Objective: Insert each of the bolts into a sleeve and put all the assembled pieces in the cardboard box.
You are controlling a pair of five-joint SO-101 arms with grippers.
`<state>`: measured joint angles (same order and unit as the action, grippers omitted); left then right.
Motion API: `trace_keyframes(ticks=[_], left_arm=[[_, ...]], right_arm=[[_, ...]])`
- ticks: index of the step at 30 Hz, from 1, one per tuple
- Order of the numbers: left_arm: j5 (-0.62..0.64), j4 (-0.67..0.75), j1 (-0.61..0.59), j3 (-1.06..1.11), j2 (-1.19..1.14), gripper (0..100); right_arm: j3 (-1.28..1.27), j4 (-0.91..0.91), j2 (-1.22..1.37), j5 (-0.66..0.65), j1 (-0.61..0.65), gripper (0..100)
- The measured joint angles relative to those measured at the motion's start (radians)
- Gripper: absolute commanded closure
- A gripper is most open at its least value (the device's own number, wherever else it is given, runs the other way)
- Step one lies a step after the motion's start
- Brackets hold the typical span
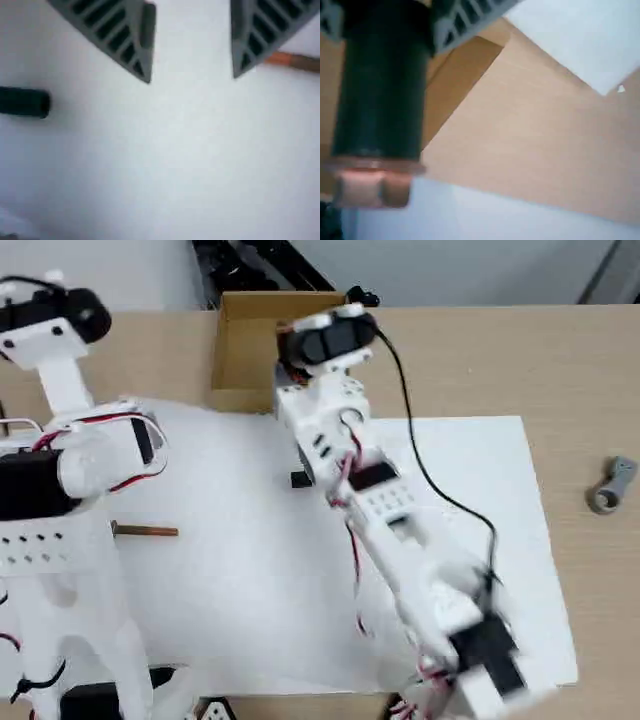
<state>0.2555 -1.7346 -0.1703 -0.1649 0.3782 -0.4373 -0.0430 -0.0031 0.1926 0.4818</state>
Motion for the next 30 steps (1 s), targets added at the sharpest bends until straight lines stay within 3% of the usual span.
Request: trace_keyframes(ticks=[15, 19, 25, 30], left_arm=[[0.000, 0.000, -0.021, 0.107, 0.000, 90], [-0.037, 0.000, -0.021, 0.195, 0.000, 90], [-0.264, 0.000, -0.021, 0.315, -0.002, 90], [-0.315, 0.000, -0.021, 0.361, -0.002, 90]], right_arm=[[0.680, -0.002, 0.764, 0.000, -0.040, 99.4], [0.724, 0.034, 0.802, 0.000, -0.054, 99.4], [0.729, 0.043, 0.804, 0.000, -0.054, 98.7], [0.729, 0.043, 0.804, 0.000, -0.054, 86.9]])
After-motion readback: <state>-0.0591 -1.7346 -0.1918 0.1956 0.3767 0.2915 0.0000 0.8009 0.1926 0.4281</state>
